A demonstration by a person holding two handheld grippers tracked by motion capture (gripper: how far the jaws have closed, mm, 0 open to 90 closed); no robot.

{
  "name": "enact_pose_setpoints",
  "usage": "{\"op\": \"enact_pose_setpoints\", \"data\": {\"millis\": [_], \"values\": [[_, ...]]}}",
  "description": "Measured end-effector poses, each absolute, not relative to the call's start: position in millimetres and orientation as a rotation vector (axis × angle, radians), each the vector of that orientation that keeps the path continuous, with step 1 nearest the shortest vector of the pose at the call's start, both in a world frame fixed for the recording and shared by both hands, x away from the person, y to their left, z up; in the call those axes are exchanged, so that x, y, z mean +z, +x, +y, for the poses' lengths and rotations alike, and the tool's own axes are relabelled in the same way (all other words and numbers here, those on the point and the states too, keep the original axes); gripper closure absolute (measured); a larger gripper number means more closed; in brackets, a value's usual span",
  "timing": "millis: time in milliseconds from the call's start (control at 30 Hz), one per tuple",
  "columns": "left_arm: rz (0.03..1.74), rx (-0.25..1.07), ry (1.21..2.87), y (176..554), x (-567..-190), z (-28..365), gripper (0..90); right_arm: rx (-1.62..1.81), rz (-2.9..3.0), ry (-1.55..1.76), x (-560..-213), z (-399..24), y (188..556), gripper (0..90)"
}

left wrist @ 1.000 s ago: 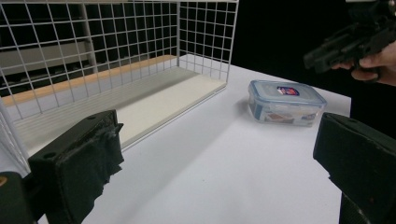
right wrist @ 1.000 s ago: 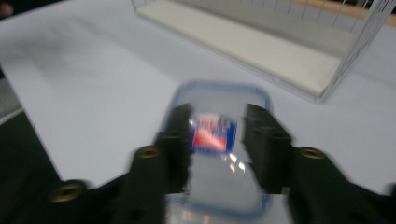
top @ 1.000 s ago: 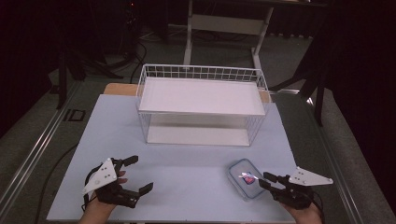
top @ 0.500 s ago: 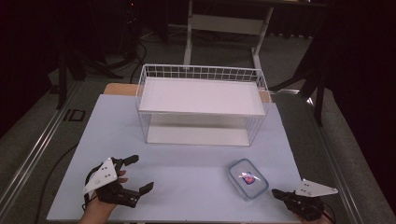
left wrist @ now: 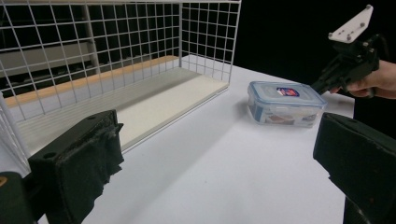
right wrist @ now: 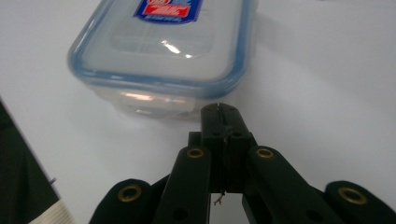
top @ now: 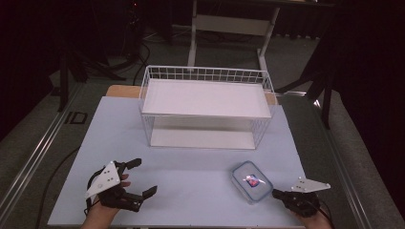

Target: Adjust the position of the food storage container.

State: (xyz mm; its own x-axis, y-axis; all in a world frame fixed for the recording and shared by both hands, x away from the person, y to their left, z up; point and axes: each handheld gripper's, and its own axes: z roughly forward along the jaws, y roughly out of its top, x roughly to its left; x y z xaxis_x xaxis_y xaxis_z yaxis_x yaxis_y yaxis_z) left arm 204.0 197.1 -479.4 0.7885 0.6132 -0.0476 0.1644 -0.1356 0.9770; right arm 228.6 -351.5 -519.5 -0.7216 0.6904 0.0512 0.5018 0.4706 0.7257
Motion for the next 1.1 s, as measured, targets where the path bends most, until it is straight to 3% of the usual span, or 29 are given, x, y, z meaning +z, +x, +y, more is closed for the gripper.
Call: {"op": "enact_pose_setpoints", "data": {"millis": [1100], "values": [[0.597, 0.421, 1.720, 204.3, -480.8, 192.5, 1.9, 1.023, 2.473, 0.936, -521.7, -283.4, 304.7, 90.0]]}}
